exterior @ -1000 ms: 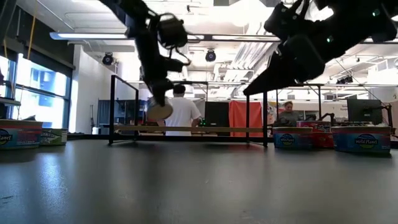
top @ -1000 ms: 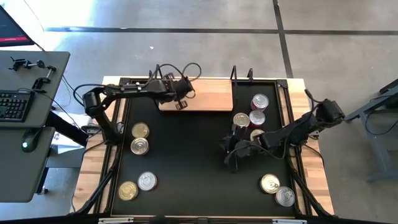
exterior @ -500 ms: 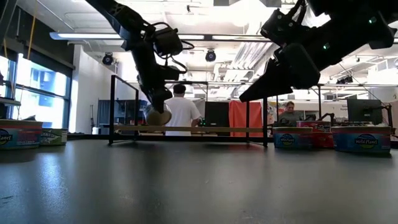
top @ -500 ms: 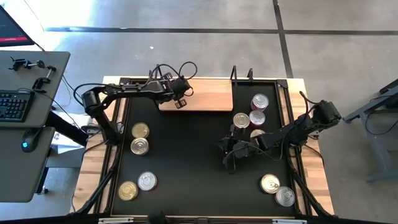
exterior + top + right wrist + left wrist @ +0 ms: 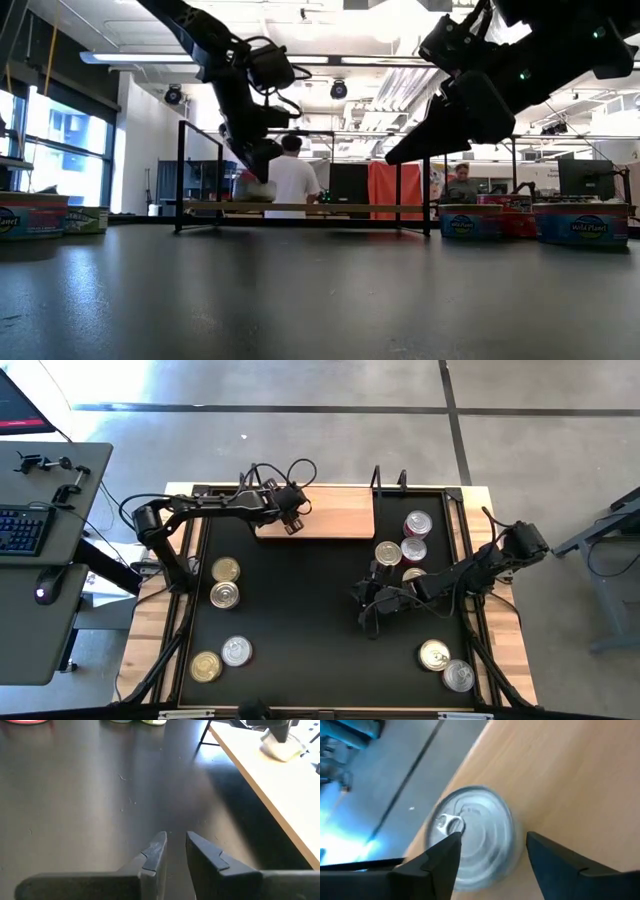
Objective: Stack canned seafood by type on shelf
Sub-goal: Put the green tuna can on the shelf, then put the blue-pink tuna can on the shelf
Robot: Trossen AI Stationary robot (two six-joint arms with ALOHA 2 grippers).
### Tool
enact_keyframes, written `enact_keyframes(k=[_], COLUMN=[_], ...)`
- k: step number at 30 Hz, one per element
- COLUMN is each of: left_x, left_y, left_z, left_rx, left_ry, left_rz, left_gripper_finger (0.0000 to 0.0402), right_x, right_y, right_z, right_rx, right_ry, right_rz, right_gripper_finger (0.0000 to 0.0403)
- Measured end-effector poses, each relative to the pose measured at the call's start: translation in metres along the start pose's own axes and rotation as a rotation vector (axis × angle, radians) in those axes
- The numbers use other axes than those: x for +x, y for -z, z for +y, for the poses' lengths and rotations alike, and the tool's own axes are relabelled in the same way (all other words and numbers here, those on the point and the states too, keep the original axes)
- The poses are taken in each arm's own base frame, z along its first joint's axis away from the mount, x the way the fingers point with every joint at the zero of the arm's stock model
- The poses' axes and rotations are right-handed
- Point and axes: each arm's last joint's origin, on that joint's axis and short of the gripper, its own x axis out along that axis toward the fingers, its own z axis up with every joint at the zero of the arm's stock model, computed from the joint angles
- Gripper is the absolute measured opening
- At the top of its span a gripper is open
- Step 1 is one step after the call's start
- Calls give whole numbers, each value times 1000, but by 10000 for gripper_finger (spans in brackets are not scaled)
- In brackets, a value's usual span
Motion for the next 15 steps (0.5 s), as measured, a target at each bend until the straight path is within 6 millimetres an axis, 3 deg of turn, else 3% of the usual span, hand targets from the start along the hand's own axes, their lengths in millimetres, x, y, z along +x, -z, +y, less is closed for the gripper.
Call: enact_keyframes(k=[4,8,15], left_x=[0,-2,-3], left_y=[-4,-4,-5], left_z=[-1,0,15], left_rx=[-62,6,17], left_ry=[45,47,48], left_rz=[-40,-12,65], left_gripper_finger=[226,223,190], right_x=[0,0,0], right_y=[0,0,0], right_z=[0,0,0], right_rx=[-1,-1,-1], right_ry=[0,0,0], right_rz=[0,0,0], right_gripper_finger=[62,62,62])
